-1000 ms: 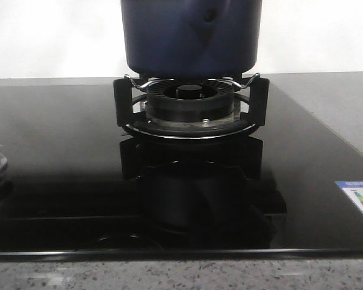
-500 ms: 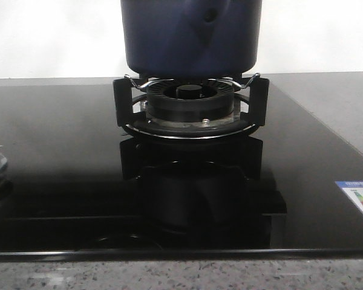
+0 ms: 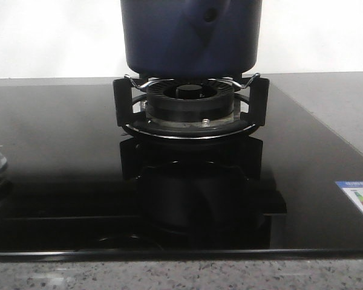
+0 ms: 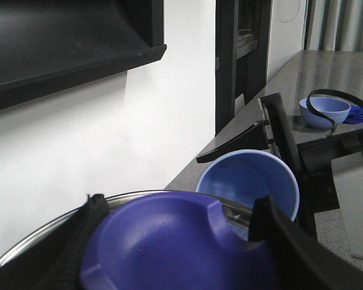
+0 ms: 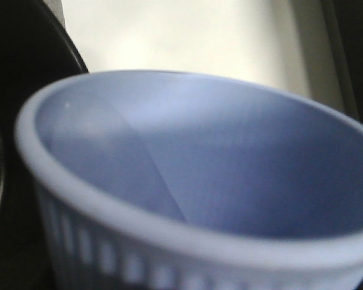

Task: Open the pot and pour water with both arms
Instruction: 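Tilt the held cup over the pot opening with the right gripper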

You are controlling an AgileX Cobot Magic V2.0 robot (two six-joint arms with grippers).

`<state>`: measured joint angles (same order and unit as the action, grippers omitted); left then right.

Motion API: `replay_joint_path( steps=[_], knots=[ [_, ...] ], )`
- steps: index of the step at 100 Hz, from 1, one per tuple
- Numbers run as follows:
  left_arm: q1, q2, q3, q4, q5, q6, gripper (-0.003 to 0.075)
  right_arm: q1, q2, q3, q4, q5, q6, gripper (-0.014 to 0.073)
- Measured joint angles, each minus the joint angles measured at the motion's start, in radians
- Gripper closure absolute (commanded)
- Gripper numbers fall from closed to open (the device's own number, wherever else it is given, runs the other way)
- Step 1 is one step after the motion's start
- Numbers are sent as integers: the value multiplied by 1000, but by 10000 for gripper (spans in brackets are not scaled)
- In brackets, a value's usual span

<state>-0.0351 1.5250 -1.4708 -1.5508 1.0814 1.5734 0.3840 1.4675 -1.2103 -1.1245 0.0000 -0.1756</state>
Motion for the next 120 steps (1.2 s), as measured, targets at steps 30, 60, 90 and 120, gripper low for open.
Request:
replay_joint_path(
  steps=[30, 60, 90, 120],
  knots=[
    [0, 0, 0, 0, 2, 0, 468, 0, 0, 0, -108, 0, -2, 314],
    [0, 0, 0, 0, 18, 0, 468, 0, 0, 0, -170, -11, -2, 314],
    [0, 0, 0, 0, 21, 0, 468, -4, 0, 0, -194, 0, -2, 314],
    [0, 0, 0, 0, 22, 0, 468, -15, 0, 0, -378, 0, 1, 314]
  ],
)
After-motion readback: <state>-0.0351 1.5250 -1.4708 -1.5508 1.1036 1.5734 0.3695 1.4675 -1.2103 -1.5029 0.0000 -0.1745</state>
